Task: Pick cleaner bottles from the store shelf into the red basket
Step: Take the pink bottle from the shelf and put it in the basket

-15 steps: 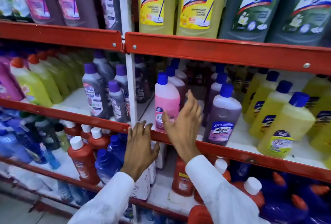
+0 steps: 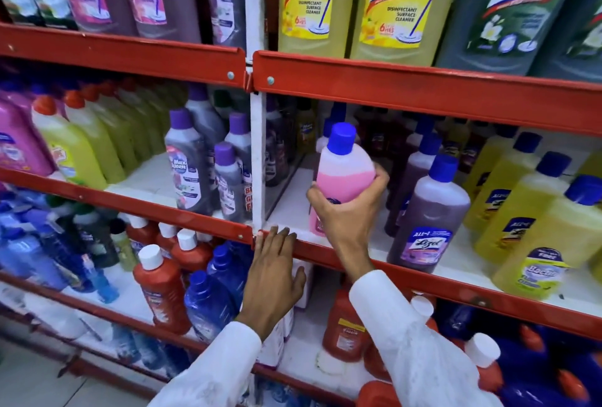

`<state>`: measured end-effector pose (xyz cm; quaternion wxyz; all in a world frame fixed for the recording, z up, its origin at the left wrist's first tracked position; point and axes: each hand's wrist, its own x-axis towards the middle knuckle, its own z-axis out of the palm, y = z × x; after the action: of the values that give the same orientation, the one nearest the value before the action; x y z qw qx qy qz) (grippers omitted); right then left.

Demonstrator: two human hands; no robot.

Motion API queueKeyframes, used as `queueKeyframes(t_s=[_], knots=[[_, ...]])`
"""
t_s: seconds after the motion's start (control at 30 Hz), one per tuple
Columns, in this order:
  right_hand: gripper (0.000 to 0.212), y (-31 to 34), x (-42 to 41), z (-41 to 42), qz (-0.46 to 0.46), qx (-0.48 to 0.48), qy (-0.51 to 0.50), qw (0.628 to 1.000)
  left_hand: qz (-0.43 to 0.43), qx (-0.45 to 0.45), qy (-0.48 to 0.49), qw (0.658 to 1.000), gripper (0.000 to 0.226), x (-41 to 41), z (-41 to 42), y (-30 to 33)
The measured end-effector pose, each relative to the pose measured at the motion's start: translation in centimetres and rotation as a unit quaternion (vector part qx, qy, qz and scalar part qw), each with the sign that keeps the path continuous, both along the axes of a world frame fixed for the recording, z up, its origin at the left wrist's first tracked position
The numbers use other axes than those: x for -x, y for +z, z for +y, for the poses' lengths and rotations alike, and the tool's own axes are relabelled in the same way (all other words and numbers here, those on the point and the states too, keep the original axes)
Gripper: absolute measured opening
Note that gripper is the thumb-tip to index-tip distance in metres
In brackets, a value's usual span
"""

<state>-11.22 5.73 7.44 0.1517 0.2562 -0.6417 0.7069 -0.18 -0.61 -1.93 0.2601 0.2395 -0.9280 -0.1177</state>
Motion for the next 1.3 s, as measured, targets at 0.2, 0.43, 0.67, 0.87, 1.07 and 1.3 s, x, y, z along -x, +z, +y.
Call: queueKeyframes(t_s=[0.2,0.43,0.67,0.87,1.07,1.3], knots=[[0.07,4.8,1.0,5.7,-0.088,0.228,0.418,0.875,0.033,-0.051,-0.04,0.997,0.062,1.1,1.2,0.0],[0.078,8.5,-0.2,9.6,-0.139,0.229,0.719,0.642,0.025,-0.072,-0.054,0.996,0.051,2.3,1.6,0.0],[0.08,8.4,0.8,10.7,-0.151,0.227,0.698,0.663,0.038,-0.085,-0.038,0.995,0.053,2.5,1.4,-0.1],[0.069,8.0,0.8,11.3,-0.134,0.151,0.443,0.874,0.05,-0.08,-0.037,0.995,0.056,2.7,1.2,-0.6],[0.082,7.9,-0.5,11.4,-0.005,0.065,0.174,0.983,0.043,-0.074,-0.028,0.996,0.058,2.6,1.6,-0.4],[0.089,5.5,-0.5,15.1,0.01,0.007,0.167,0.986,-0.022,-0.081,-0.077,0.994,0.088,1.3,3.9,2.8]])
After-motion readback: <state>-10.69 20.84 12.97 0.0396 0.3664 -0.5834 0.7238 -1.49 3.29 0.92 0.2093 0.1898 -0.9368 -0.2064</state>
